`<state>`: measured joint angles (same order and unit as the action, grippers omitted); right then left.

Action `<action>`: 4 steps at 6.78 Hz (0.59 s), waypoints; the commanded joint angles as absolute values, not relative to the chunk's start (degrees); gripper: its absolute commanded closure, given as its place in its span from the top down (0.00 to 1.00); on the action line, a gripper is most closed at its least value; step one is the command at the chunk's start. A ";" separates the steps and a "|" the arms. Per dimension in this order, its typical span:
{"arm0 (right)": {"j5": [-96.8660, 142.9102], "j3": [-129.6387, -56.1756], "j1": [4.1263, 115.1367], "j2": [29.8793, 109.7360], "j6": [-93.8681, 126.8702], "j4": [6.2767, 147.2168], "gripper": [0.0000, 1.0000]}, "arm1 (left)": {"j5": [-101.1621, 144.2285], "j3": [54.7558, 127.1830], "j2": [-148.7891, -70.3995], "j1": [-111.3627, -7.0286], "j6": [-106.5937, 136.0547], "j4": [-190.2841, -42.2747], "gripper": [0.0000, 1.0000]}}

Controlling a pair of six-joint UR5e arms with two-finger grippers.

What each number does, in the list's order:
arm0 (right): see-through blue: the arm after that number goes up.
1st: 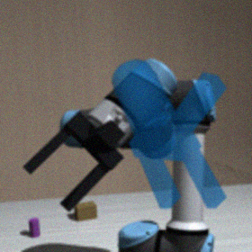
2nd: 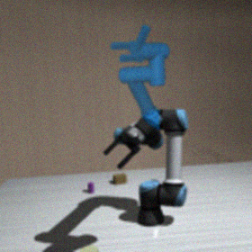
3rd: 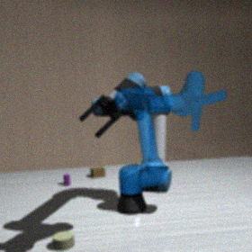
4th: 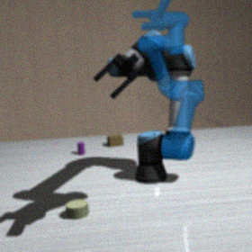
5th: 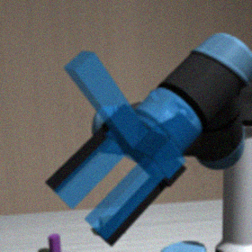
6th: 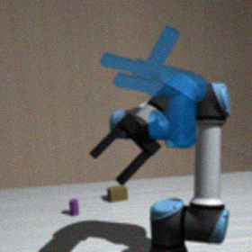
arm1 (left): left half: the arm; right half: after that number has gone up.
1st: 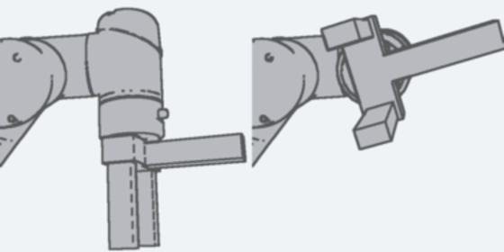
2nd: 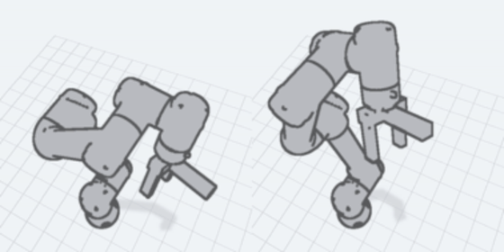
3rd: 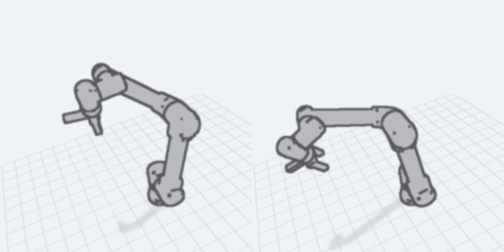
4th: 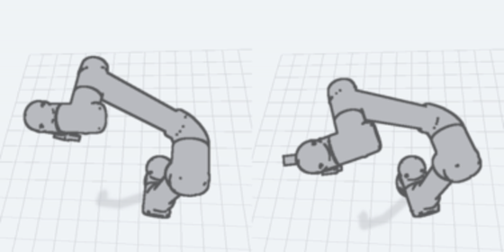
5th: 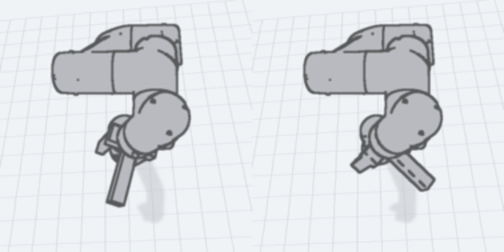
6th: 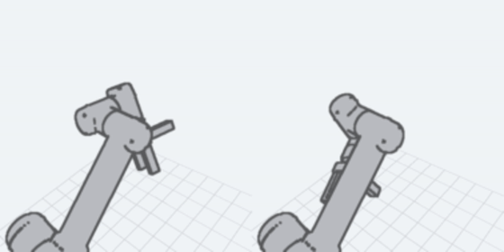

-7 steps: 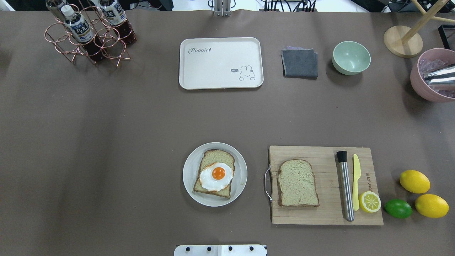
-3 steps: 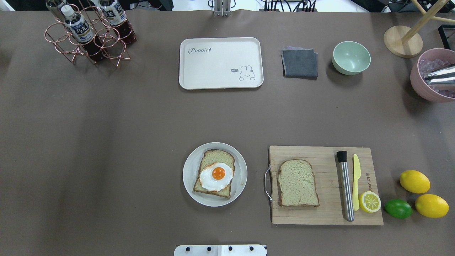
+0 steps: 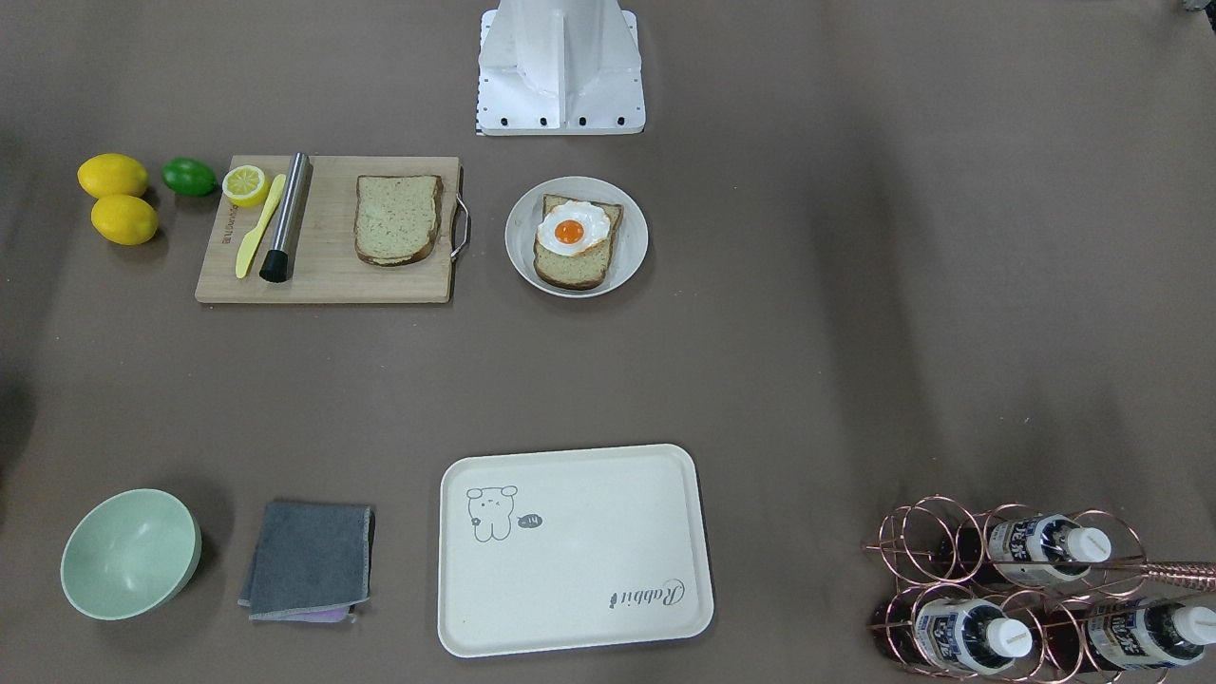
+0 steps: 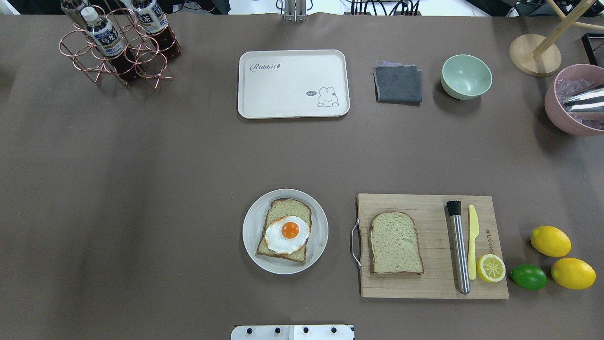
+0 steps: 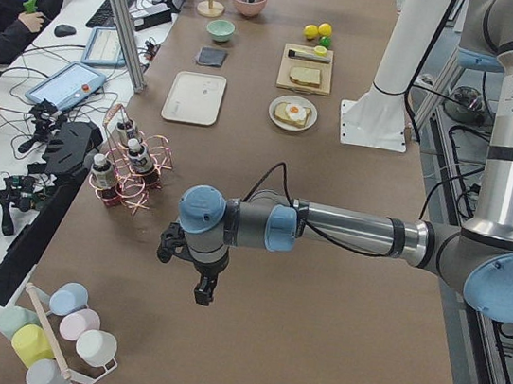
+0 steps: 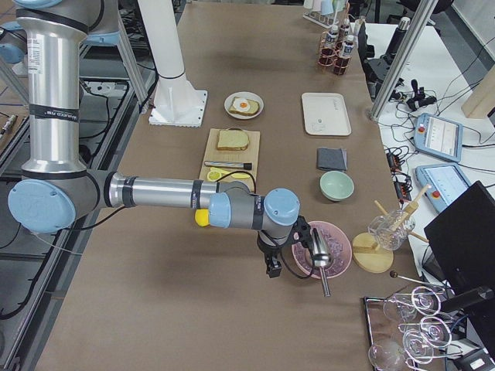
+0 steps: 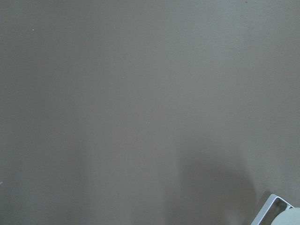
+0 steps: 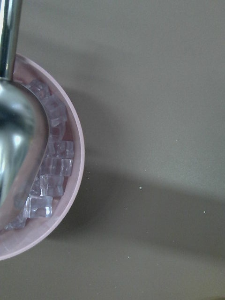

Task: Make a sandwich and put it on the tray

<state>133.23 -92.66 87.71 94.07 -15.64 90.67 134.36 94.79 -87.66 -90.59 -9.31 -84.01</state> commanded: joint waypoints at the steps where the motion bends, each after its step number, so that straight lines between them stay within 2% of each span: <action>1: 132.98 -92.20 87.71 93.70 -15.64 90.62 1.00 | 134.21 94.57 -87.80 -90.53 -9.40 -84.02 0.98; 4: 133.24 -92.55 87.71 94.13 -15.82 90.27 1.00 | 134.38 93.87 -89.03 -90.53 -9.23 -84.29 0.98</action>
<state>133.14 -92.25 87.71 94.00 -15.72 90.47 134.32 94.10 -88.75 -90.53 -9.33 -84.29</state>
